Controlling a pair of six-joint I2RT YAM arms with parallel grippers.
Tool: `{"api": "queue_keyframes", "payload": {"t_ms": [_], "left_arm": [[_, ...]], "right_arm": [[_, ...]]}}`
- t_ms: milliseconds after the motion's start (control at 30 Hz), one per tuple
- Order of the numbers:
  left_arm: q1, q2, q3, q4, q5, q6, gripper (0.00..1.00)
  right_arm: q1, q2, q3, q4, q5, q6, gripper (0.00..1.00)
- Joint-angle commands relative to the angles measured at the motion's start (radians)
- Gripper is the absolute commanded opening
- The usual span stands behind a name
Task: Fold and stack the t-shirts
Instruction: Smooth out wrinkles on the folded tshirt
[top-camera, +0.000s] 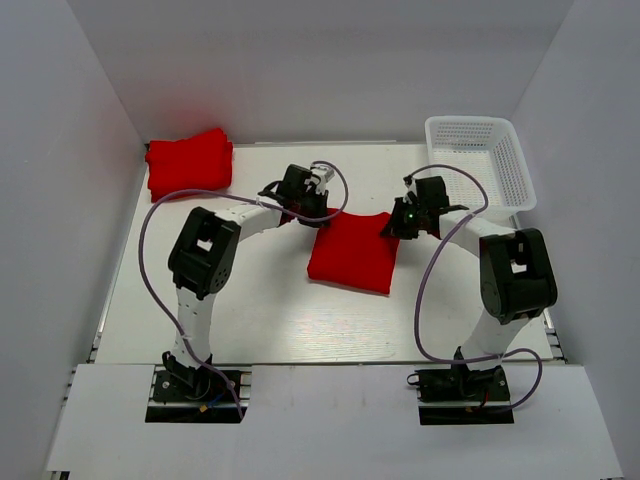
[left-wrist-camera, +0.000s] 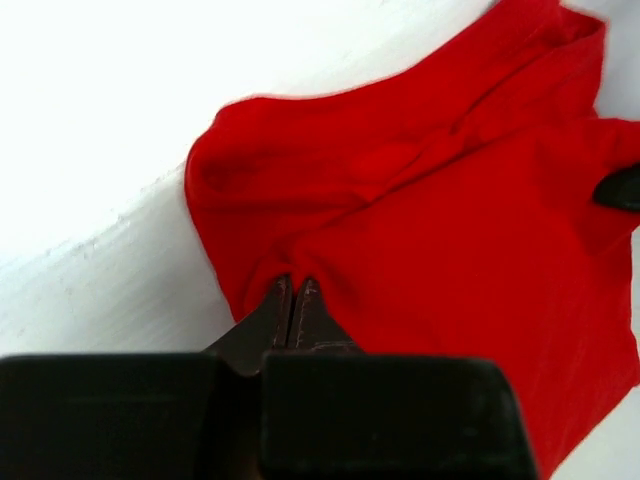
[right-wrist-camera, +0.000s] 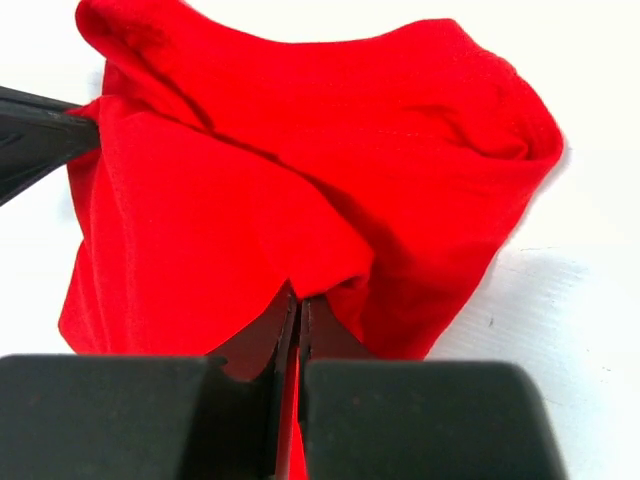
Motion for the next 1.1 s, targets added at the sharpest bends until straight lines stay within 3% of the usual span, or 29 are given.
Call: {"api": "queue_keyframes", "payload": {"t_ms": [0, 367, 533, 767, 1000, 1067], "left_arm": [[0.001, -0.104, -0.054, 0.109, 0.054, 0.011, 0.00], [-0.020, -0.475, -0.352, 0.197, 0.063, 0.049, 0.00], [-0.020, -0.532, -0.353, 0.222, 0.063, 0.049, 0.00], [-0.008, -0.393, -0.197, 0.240, 0.025, 0.060, 0.00], [0.001, -0.114, -0.019, 0.275, -0.010, 0.090, 0.00], [0.001, -0.010, 0.097, 0.228, -0.023, 0.090, 0.00]], "right_arm": [[-0.002, -0.068, 0.010, 0.027, 0.003, -0.012, 0.00], [0.005, -0.377, -0.176, 0.010, -0.011, -0.024, 0.00], [-0.001, -0.440, -0.198, 0.015, 0.040, -0.026, 0.00], [-0.004, -0.327, -0.110, 0.010, 0.154, -0.007, 0.00], [-0.019, -0.160, -0.021, 0.021, 0.257, 0.031, 0.00], [-0.025, -0.095, 0.019, 0.024, 0.268, 0.036, 0.00]]}}
